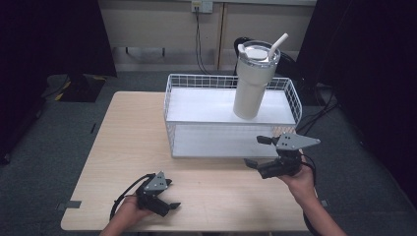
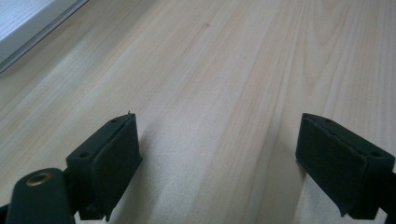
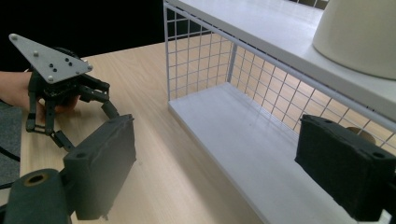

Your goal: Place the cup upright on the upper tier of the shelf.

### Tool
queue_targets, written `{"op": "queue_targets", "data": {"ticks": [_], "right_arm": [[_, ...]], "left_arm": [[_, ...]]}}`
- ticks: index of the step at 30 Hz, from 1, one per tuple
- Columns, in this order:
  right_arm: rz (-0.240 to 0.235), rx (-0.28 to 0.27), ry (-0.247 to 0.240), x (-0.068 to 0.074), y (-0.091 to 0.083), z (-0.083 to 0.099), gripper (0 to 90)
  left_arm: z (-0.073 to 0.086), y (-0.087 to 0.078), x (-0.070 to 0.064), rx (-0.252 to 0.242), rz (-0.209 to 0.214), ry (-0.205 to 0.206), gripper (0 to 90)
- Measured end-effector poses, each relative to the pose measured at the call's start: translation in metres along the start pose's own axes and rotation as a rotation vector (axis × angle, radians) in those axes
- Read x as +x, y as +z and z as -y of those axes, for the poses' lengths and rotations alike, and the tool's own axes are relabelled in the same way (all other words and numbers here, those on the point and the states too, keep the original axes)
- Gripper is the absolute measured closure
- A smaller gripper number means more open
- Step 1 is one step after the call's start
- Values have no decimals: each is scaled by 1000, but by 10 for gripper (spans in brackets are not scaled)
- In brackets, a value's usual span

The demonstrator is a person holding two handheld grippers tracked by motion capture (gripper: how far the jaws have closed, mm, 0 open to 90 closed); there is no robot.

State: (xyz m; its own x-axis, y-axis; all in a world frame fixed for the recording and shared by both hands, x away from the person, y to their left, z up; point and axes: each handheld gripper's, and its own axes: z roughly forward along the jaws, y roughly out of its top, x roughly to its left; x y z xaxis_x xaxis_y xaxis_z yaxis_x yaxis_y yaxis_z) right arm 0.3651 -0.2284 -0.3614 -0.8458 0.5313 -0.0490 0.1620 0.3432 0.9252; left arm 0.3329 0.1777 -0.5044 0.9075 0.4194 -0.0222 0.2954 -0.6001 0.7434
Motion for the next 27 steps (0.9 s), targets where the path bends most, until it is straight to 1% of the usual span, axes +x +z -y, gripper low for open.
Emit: {"op": "queue_targets", "data": {"ticks": [6, 12, 22, 27], "right_arm": [[-3, 0, 15, 1, 1, 9, 117], [-8, 7, 20, 2, 2, 18, 117], [-18, 29, 19, 7, 6, 34, 117], [-27, 41, 30, 9, 10, 43, 117]], "left_arm": [[0, 0, 0, 0, 0, 0, 130], [0, 0, 0, 0, 0, 0, 130], [0, 0, 0, 0, 0, 0, 130], [0, 0, 0, 0, 0, 0, 130]]}}
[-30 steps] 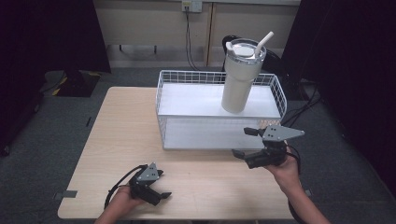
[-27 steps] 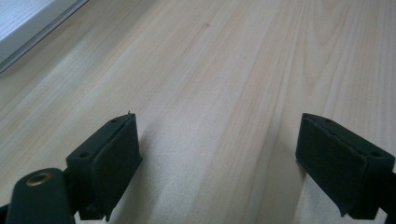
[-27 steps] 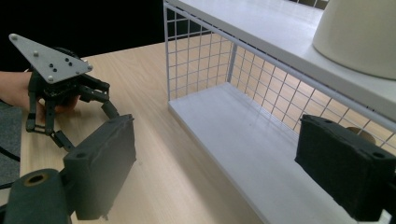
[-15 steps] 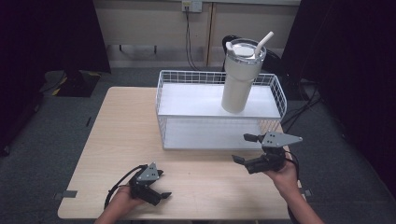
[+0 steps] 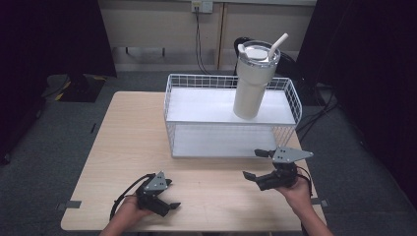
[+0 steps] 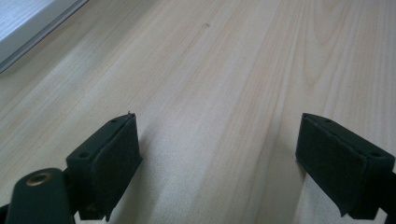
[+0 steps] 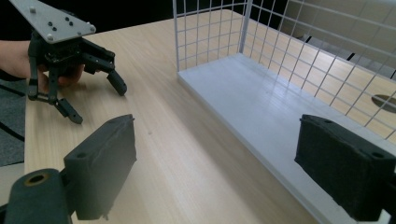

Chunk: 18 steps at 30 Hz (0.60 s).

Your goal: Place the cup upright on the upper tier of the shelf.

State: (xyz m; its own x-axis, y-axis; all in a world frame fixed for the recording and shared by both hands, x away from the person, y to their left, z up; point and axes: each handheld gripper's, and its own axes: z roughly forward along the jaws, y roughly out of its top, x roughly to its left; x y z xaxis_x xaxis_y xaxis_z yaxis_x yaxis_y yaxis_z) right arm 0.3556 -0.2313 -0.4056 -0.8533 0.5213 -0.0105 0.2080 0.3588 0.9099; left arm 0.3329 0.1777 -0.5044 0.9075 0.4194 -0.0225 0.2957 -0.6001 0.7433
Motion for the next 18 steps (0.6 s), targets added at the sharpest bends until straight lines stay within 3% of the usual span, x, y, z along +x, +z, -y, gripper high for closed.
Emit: {"op": "queue_targets", "data": {"ticks": [18], "right_arm": [[-25, 51, 25, 5, 13, 31, 117]], "left_arm": [[0, 0, 0, 0, 0, 0, 130]]}}
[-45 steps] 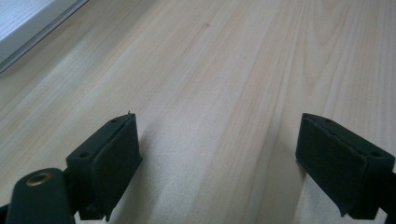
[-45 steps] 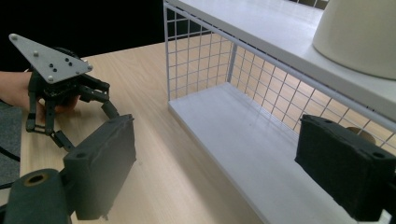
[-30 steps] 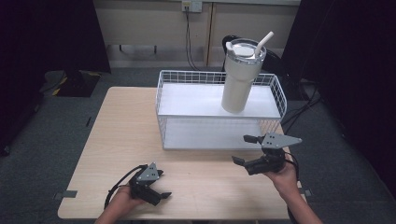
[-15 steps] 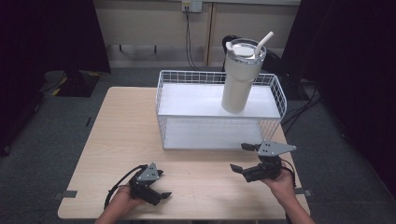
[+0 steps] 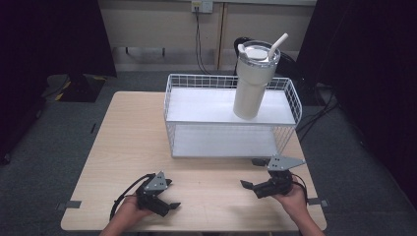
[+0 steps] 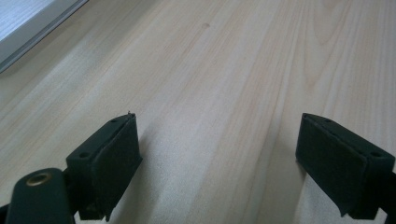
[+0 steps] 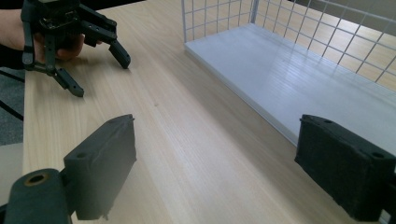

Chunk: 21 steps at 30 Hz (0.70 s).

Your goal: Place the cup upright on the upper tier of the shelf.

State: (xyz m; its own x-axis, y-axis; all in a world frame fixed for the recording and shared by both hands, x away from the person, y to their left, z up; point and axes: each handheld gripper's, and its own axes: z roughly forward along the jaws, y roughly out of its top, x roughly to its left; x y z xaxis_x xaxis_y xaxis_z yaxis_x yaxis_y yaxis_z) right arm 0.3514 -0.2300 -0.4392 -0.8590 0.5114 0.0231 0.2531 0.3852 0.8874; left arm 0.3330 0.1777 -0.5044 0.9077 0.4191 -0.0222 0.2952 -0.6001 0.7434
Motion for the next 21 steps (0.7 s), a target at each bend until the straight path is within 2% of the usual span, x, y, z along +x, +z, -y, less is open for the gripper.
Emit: {"op": "queue_targets", "data": {"ticks": [9, 21], "right_arm": [[3, 24, 13, 0, 5, 15, 117], [7, 89, -4, 3, 14, 32, 116]], "left_arm": [[0, 0, 0, 0, 0, 0, 130], [0, 0, 0, 0, 0, 0, 130]]}}
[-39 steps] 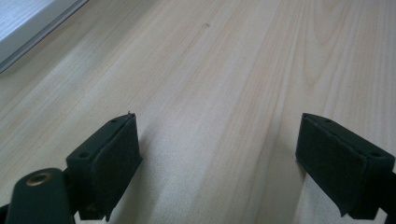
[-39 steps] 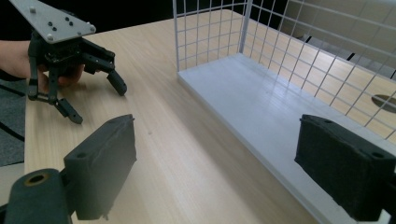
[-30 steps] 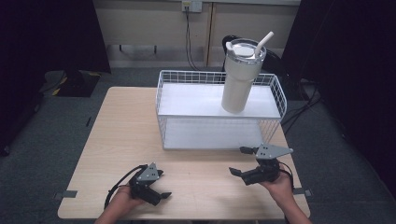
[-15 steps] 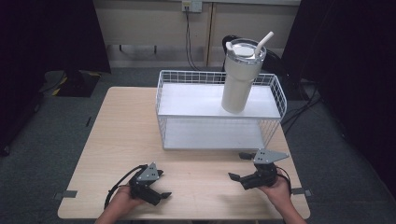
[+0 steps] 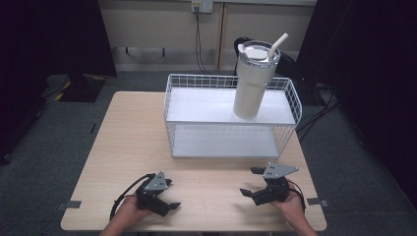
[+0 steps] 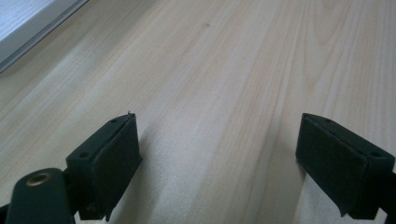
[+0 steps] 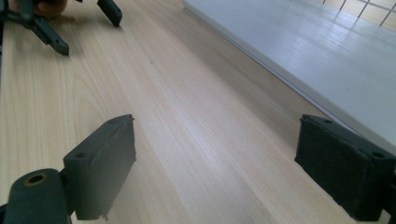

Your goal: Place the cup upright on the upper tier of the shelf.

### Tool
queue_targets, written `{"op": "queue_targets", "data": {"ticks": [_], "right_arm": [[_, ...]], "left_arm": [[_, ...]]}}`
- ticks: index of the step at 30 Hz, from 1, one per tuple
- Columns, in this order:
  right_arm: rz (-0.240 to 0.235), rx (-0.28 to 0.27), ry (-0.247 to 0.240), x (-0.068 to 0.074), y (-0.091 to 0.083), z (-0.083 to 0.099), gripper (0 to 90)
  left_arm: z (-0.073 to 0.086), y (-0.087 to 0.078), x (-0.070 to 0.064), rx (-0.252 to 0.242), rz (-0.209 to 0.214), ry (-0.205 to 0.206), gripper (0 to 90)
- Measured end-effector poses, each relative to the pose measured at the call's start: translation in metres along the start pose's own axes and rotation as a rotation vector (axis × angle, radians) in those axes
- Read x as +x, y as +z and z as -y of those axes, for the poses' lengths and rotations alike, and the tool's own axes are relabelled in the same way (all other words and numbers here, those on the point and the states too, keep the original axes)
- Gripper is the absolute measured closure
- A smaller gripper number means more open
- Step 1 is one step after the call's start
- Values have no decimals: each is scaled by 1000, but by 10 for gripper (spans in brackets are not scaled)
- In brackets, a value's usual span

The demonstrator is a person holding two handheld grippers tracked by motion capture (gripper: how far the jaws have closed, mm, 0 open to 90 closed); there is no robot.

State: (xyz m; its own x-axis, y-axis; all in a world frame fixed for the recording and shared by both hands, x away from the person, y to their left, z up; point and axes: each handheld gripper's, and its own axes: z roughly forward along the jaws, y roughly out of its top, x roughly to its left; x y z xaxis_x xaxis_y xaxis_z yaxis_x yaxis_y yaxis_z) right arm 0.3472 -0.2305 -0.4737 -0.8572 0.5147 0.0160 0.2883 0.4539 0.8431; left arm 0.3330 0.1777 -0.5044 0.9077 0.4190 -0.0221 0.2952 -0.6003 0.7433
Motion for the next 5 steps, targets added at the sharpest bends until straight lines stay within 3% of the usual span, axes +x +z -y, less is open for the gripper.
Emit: {"op": "queue_targets", "data": {"ticks": [5], "right_arm": [[30, 74, -34, 1, 3, 7, 114]], "left_arm": [[0, 0, 0, 0, 0, -1, 130]]}}
